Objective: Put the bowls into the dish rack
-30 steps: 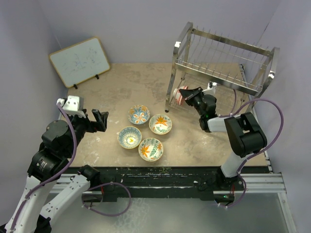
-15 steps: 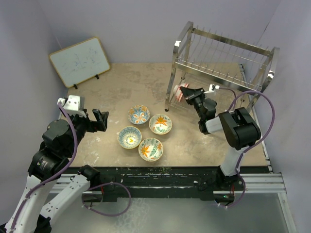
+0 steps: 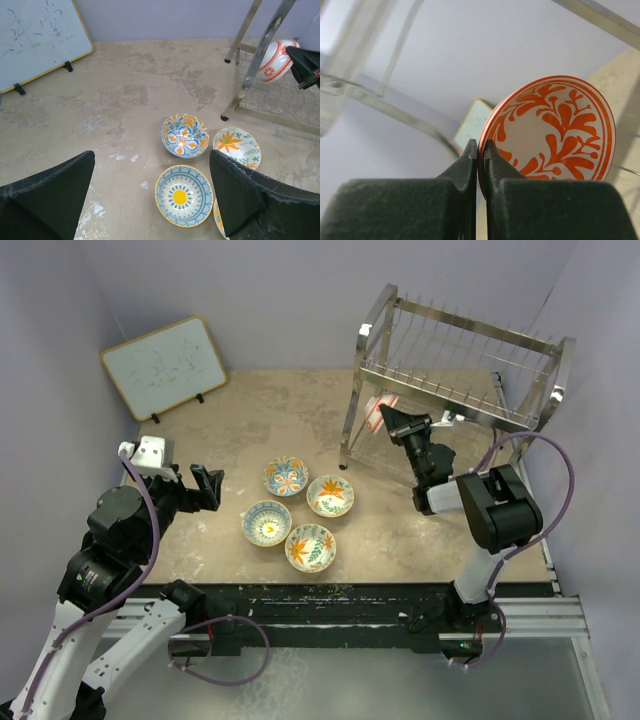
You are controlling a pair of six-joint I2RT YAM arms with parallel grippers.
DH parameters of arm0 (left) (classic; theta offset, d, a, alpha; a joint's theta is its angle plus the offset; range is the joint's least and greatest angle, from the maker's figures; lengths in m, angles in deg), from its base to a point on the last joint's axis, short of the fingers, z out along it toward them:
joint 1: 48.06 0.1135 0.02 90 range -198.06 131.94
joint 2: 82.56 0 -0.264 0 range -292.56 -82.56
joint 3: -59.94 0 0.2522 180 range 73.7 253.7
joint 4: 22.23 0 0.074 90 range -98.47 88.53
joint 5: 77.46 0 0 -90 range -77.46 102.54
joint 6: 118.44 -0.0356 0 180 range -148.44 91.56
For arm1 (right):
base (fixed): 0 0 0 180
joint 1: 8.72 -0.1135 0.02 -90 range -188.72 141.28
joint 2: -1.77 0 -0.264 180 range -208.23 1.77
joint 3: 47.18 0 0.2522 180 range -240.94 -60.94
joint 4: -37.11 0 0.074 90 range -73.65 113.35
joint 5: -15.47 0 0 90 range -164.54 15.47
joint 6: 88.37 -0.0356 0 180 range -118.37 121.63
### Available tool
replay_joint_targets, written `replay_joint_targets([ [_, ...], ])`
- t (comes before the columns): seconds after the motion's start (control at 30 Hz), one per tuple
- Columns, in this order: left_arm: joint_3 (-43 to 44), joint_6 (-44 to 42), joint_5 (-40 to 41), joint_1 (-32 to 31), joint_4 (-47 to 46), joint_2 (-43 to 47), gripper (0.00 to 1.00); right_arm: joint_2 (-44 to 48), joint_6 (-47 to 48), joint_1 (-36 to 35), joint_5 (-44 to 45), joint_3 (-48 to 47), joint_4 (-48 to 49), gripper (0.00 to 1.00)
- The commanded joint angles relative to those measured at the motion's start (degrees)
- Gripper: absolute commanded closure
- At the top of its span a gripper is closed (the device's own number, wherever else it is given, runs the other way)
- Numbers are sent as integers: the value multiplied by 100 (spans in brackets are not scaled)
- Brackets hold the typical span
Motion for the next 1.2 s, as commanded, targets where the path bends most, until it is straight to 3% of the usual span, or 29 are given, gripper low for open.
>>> replay_joint_targets([
  [0.0, 12, -80, -9, 35, -219, -12, 1, -339, -193, 83, 22, -227, 1873, 100],
  [0.7, 37, -86, -26, 34, -243, -103, 1, -1410, -338, 483, -81, -752, 2023, 100],
  [1.17, -14, -73, -35, 33, -274, -151, 1, -1472, -522, 792, 274, -30, 2021, 100],
])
